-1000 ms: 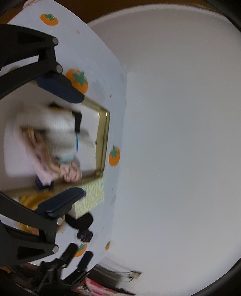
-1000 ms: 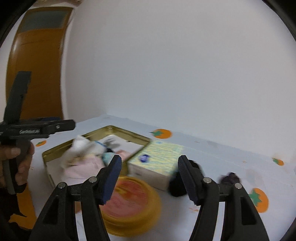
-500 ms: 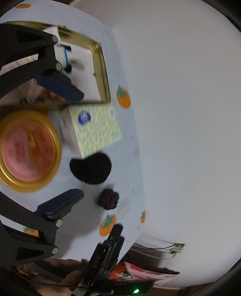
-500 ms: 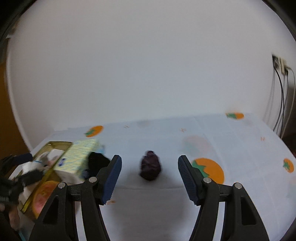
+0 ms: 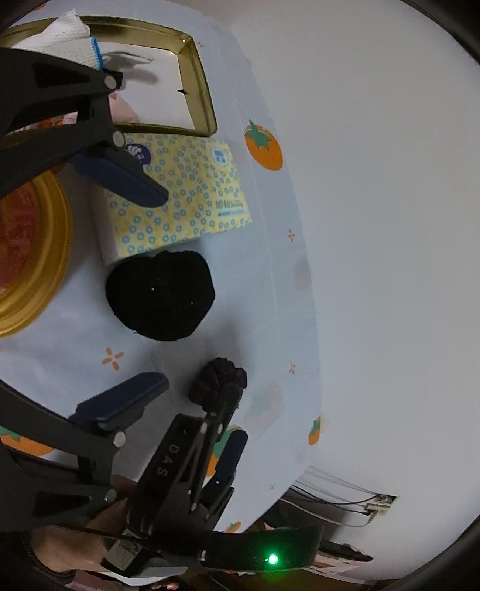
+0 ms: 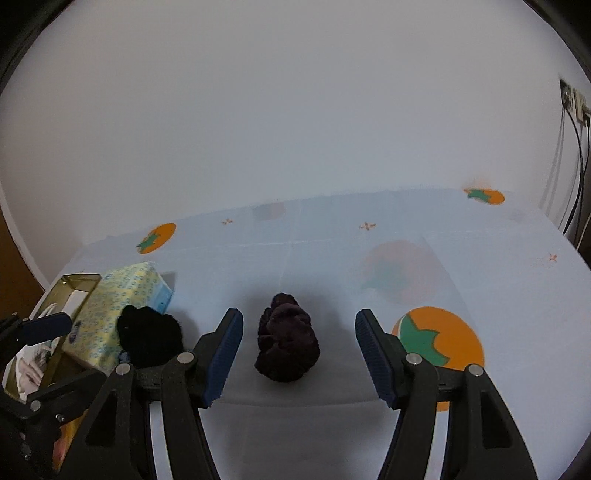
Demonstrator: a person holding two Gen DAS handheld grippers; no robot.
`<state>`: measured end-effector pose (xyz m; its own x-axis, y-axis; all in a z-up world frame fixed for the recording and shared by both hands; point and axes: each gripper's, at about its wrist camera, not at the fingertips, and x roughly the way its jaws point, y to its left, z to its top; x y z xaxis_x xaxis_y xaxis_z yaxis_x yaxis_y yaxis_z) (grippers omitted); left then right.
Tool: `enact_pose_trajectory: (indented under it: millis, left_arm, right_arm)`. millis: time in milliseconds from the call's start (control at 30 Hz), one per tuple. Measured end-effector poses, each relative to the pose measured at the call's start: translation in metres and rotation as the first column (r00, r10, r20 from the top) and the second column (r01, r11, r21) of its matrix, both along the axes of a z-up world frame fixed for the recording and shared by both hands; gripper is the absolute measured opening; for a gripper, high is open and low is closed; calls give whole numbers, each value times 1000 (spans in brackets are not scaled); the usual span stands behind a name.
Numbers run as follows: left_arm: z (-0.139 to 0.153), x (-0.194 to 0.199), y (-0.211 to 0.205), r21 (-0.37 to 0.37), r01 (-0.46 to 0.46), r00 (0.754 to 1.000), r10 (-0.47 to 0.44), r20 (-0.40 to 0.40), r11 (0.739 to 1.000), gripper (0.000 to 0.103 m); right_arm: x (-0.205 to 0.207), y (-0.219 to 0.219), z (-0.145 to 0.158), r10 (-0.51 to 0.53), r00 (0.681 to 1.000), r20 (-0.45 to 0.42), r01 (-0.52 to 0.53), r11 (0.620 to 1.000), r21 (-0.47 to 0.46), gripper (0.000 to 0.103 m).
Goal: Organize soft objects
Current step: 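Grasp the black fuzzy pad with left tool while right grasps purple scrunchie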
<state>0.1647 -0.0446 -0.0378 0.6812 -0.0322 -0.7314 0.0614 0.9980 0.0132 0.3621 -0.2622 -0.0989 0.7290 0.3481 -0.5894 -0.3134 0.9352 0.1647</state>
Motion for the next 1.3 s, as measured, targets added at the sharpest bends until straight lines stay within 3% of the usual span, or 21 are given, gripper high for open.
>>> enact_pose_trajectory:
  millis: [67, 133, 267, 367, 467, 700, 733, 800, 833, 900, 1133, 1167, 1300]
  left_arm:
    - [-3, 3, -3, 16, 2, 1000, -2, -9, 1000, 89]
    - [-5, 8, -6, 11, 11, 1000, -11, -29, 1000, 85]
    - [-5, 16, -10, 5, 29, 998, -29, -59, 1000, 85]
    - [-8, 23, -11, 4, 25, 995, -24, -94, 1000, 85]
    - [-15, 29, -10, 3, 5, 992, -4, -125, 1000, 76]
    - [-30, 33, -33, 81, 32, 986, -18, -166, 996, 66]
    - [-30, 34, -34, 91, 33, 985, -17, -174, 995, 62]
    - [-29, 35, -39, 127, 32, 986, -10, -169, 991, 33]
    - [-27, 35, -41, 146, 34, 987, -10, -162, 989, 28]
    - [-23, 34, -41, 129, 43, 987, -22, -160, 991, 20]
    - [-19, 25, -51, 140, 52, 992, -35, -122, 989, 12]
    - [-17, 22, -49, 129, 52, 993, -38, -113, 990, 7]
    - [-10, 13, -39, 47, 35, 997, -32, -68, 998, 5]
  right_arm:
    - [7, 1, -6, 2, 1000, -31, -2, 1000, 7, 62]
    - [14, 6, -10, 25, 998, -60, -24, 1000, 17, 36]
    - [17, 5, -15, 51, 994, -94, -48, 998, 42, 21]
    - [12, -2, -12, 52, 996, -75, -47, 996, 78, 20]
    - [2, -10, -5, 29, 999, -22, -27, 994, 108, 20]
    - [-13, -16, 7, 8, 997, 74, -17, 991, 133, 20]
    - [-15, -15, 8, 7, 996, 84, -18, 991, 132, 20]
    - [-18, -15, 11, 8, 995, 103, -21, 991, 129, 20]
    - [-20, -15, 12, 8, 994, 113, -22, 992, 127, 20]
    - [-23, -15, 13, 8, 992, 129, -24, 992, 121, 20]
    - [-27, -18, 15, -6, 989, 146, -13, 992, 127, 20]
    - [-28, -19, 15, -7, 989, 146, -12, 992, 129, 20]
    - [-30, -20, 15, -9, 988, 152, -11, 991, 133, 20]
